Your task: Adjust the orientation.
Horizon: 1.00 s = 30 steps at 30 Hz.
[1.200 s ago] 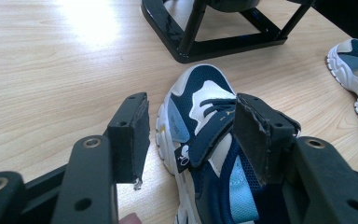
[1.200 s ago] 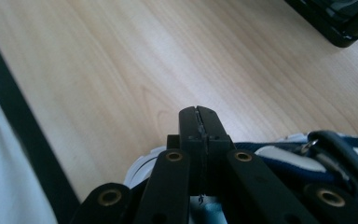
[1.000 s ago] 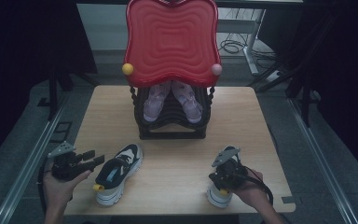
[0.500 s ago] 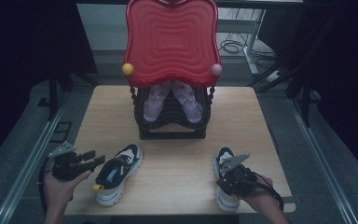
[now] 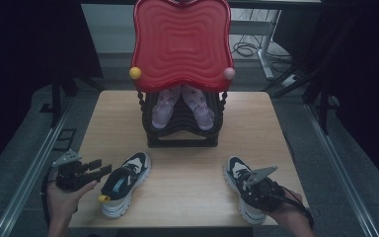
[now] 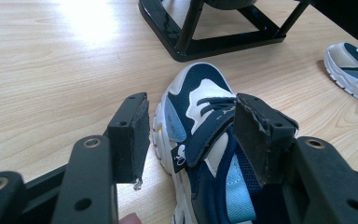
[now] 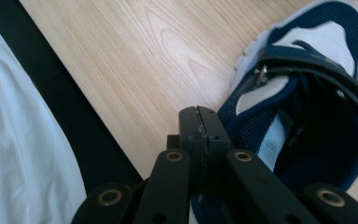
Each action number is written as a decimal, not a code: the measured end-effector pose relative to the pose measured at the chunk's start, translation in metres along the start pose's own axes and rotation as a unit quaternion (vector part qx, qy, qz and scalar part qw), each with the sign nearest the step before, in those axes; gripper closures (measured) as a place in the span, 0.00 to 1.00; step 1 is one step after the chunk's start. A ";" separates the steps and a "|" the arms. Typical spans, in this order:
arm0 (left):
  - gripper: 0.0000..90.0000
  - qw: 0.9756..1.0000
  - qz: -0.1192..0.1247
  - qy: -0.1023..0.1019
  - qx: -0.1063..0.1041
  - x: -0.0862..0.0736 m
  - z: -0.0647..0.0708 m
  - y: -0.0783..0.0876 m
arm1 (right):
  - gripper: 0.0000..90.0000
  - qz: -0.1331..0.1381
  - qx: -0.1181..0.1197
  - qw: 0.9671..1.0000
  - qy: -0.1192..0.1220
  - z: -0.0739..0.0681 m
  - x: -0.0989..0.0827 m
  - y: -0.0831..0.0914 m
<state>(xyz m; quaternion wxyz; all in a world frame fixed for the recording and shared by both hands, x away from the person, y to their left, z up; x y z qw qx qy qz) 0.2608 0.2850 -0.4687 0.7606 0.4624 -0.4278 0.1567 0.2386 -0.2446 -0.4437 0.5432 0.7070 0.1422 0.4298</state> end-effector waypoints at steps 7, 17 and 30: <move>0.51 1.000 -0.001 0.001 0.001 0.000 -0.001 0.000 | 0.99 -0.005 -0.014 1.000 -0.009 0.008 -0.012 0.007; 0.51 1.000 -0.004 -0.002 -0.002 0.000 0.002 -0.002 | 0.99 0.005 -0.024 1.000 -0.013 0.009 -0.019 0.008; 0.51 1.000 0.002 -0.007 -0.020 0.004 0.009 0.002 | 0.99 0.115 0.003 0.993 -0.017 0.016 -0.006 0.013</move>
Point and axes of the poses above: each handheld gripper's, and its own axes: y roughly backward along the jaws, x roughly out of its top, z roughly to its right, the point moved 1 cm from there along -y, roughly forward along the jaws, and after that the axes turned 5 degrees about -y, right-handed, at the moved point
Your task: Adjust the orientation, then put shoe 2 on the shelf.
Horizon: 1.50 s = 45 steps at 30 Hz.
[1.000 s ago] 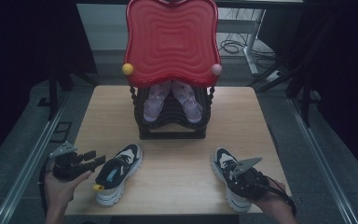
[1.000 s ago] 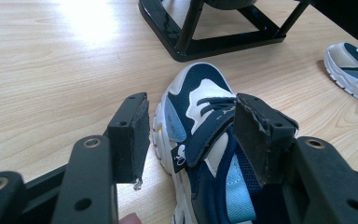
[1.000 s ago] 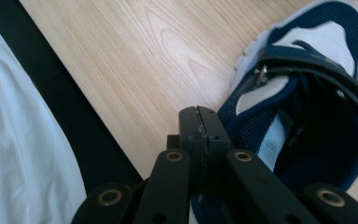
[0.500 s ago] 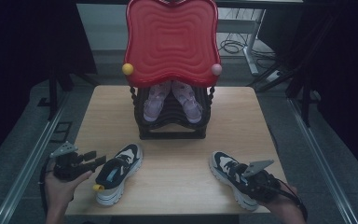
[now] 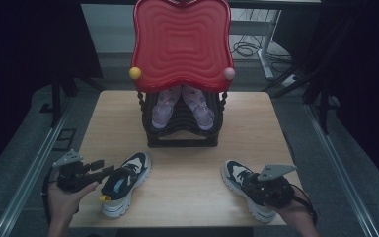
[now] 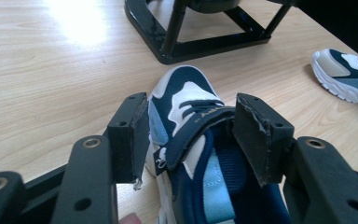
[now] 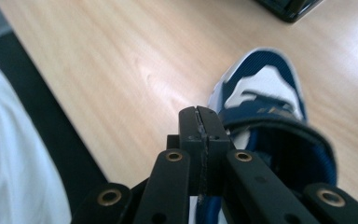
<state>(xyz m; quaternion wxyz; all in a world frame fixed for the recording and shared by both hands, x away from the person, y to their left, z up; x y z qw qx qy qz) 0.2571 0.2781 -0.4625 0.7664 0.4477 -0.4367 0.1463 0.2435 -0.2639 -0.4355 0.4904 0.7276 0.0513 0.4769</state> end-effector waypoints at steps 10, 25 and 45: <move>0.50 1.000 0.005 -0.004 -0.009 0.001 0.006 0.007 | 0.97 0.064 0.005 0.997 -0.031 0.018 0.003 0.000; 0.50 1.000 -0.003 -0.020 -0.014 0.008 0.012 0.006 | 0.83 0.090 -0.002 0.994 -0.062 0.040 -0.008 0.007; 0.56 0.992 -0.119 -0.043 -0.005 -0.011 0.003 -0.026 | 0.68 0.114 -0.027 0.988 -0.098 0.057 -0.024 0.018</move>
Point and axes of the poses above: each handheld gripper's, and its own axes: y roughly backward along the jaws, x roughly out of its top, z roughly to its right, the point moved 1 cm from there along -y, roughly forward along the jaws, and after that the axes turned 5 degrees about -y, right-handed, at the moved point
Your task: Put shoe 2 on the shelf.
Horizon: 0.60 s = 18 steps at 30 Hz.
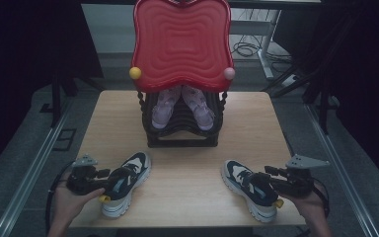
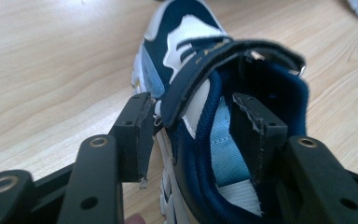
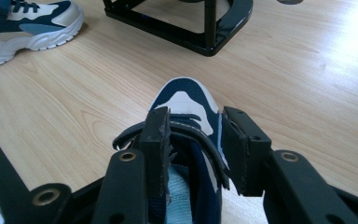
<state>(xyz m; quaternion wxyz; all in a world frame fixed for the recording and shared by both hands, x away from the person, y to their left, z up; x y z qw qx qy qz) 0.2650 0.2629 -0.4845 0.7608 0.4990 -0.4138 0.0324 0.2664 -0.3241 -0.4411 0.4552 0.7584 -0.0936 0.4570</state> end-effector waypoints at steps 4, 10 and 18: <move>0.65 1.000 -0.013 -0.005 0.001 -0.001 -0.001 -0.005 | 0.67 0.000 -0.001 1.000 -0.005 0.005 -0.002 0.001; 0.76 1.000 -0.010 -0.004 -0.001 -0.002 -0.004 -0.005 | 0.62 -0.013 -0.002 1.000 -0.016 0.015 -0.007 0.001; 0.78 1.000 -0.009 0.001 0.002 -0.003 -0.003 -0.005 | 0.56 -0.064 0.014 0.998 -0.011 0.021 -0.009 -0.013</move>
Point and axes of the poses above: each handheld gripper's, and its own axes: y roughly backward along the jaws, x roughly out of its top, z roughly to its right, the point moved 1 cm from there along -y, roughly forward along the jaws, and after that the axes turned 5 degrees about -y, right-handed, at the moved point
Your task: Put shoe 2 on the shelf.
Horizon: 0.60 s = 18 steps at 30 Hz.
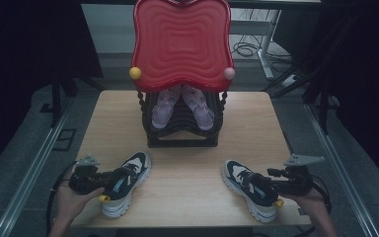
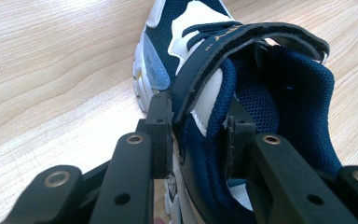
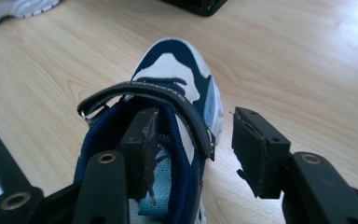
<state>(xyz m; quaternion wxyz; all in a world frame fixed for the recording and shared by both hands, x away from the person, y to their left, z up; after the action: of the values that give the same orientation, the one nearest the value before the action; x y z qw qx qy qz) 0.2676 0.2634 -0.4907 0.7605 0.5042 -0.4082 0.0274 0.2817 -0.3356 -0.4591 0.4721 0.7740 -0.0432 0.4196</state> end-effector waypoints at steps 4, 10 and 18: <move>0.78 1.000 0.001 0.001 0.002 0.000 0.000 0.000 | 0.56 -0.040 0.010 0.999 0.002 0.004 0.005 -0.013; 0.78 1.000 0.005 0.004 0.002 -0.001 0.001 0.000 | 0.61 -0.080 0.009 0.997 0.004 0.005 0.010 -0.024; 0.78 1.000 0.010 0.006 0.005 -0.002 0.001 0.000 | 0.75 -0.111 -0.010 0.994 -0.005 -0.002 0.014 -0.026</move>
<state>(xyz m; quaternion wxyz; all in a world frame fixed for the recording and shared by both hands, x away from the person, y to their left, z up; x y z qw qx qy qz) 0.2652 0.2635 -0.4917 0.7600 0.5039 -0.4084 0.0403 0.3016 -0.3150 -0.4668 0.5230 0.7714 0.0363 0.3607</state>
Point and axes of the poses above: each handheld gripper's, and its own axes: y roughly backward along the jaws, x roughly out of its top, z roughly to its right, the point moved 1 cm from there along -y, roughly forward along the jaws, and after that the axes turned 5 degrees about -y, right-handed, at the moved point
